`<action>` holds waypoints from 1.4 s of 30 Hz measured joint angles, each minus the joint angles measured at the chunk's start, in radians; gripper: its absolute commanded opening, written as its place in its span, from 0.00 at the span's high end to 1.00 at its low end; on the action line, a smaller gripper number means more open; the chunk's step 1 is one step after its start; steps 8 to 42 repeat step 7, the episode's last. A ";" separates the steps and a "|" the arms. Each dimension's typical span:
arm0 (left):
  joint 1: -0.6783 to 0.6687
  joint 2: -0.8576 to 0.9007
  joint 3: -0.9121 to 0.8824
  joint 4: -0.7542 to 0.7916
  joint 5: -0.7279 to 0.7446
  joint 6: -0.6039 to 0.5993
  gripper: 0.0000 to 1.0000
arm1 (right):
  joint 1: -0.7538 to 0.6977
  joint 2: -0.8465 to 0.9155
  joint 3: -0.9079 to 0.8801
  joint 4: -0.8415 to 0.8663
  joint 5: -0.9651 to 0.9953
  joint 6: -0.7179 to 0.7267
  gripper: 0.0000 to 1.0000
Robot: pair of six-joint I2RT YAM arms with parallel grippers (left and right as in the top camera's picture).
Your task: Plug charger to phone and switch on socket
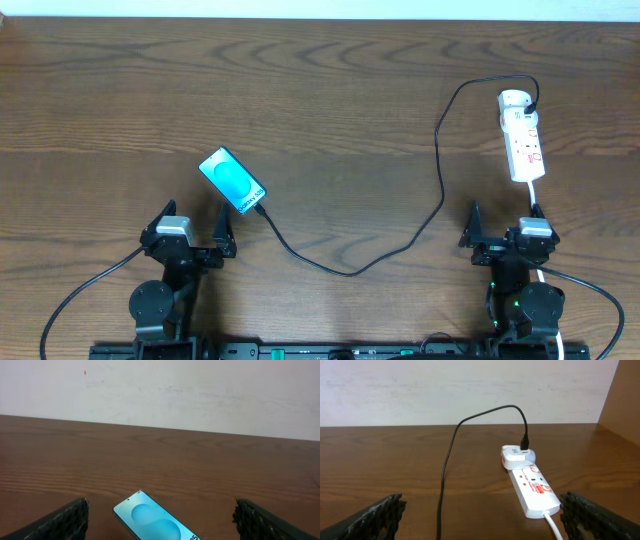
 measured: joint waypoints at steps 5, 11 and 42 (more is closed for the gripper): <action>0.000 0.000 0.000 0.000 0.000 0.000 0.07 | 0.000 0.000 0.000 0.000 0.000 0.000 0.01; 0.000 0.000 0.000 0.000 0.000 0.000 0.07 | 0.000 0.000 0.000 0.000 0.000 0.000 0.01; 0.000 0.000 0.000 0.000 0.000 0.000 0.07 | 0.000 0.000 0.000 0.000 0.000 0.000 0.01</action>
